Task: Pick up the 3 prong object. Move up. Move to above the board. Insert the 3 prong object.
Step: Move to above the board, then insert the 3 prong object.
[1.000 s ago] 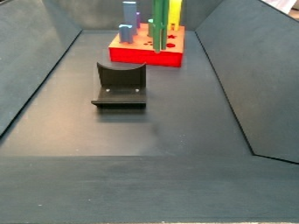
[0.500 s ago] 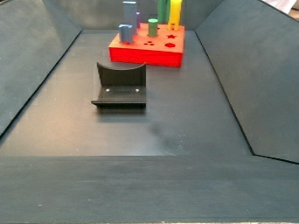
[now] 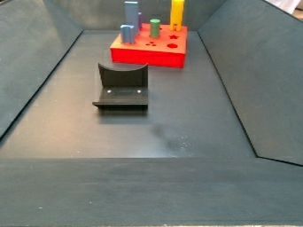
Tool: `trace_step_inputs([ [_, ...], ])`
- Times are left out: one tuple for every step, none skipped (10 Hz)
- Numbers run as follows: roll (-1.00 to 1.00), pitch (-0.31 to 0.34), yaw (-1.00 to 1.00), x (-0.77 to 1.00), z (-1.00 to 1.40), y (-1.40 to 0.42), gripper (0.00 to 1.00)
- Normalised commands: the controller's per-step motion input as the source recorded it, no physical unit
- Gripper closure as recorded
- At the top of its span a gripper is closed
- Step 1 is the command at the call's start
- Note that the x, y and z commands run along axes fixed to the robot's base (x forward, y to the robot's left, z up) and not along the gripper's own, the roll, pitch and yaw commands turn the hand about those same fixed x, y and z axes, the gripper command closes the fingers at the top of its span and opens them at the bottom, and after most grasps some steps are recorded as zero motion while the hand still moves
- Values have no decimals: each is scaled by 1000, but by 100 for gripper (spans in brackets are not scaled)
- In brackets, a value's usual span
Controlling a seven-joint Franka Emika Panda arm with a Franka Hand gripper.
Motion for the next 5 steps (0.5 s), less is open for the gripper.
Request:
trace_step_inputs([
  [-17, 88, -25, -8, 183, -479, 100],
  [-13, 102, -10, 26, 88, -220, 100],
  [239, 6, -60, 349, -657, 737, 100],
  [23, 10, -217, 414, -691, 729, 100],
  [0, 51, -254, 780, -786, 566, 100],
])
